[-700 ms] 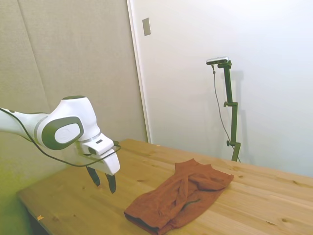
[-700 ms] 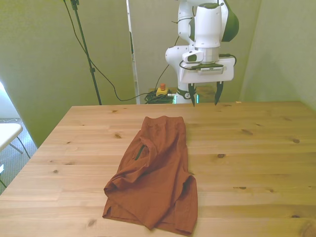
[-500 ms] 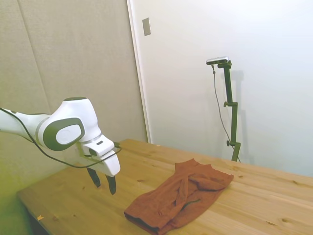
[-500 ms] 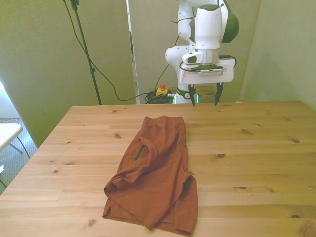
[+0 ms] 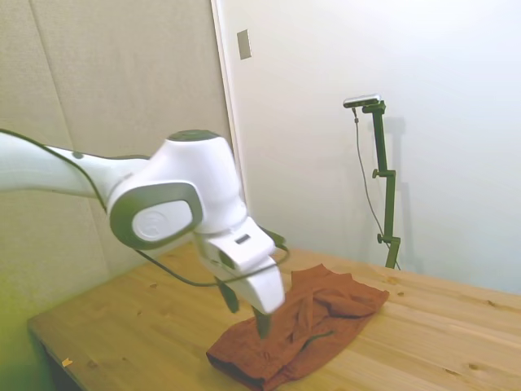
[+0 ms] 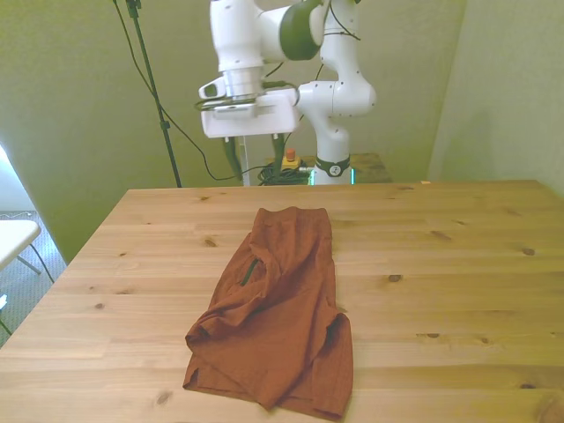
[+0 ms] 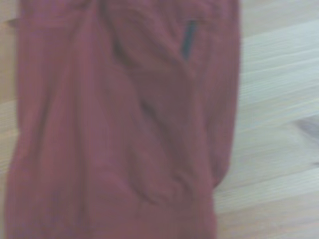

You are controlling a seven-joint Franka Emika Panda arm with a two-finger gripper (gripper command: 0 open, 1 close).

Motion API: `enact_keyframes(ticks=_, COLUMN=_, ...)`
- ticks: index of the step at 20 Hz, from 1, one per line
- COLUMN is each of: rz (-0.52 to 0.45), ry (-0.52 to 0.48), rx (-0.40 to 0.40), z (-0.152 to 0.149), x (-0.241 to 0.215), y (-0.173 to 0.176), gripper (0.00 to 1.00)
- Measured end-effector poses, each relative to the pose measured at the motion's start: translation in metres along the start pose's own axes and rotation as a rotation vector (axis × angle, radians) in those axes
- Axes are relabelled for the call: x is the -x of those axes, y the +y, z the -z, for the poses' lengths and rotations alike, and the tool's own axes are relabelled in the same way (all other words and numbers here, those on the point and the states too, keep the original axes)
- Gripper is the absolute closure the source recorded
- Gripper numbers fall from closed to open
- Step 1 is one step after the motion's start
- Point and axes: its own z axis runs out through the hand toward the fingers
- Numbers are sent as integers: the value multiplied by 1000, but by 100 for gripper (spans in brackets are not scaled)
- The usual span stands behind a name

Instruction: Unfold the shorts

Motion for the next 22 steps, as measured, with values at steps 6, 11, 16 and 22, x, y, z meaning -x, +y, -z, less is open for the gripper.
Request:
enact_keyframes(ticks=6, rz=29, ry=-224, rx=-65, z=-52, x=-38, y=10, gripper=0)
enact_keyframes(ticks=11, rz=107, ry=-409, rx=-123, z=-70, x=-44, y=15, gripper=0)
enact_keyframes(ticks=16, rz=145, ry=-463, rx=-135, z=-86, x=-53, y=19, gripper=0)
enact_keyframes(ticks=22, rz=228, ry=-558, rx=-221, z=-86, x=-52, y=19, gripper=100)
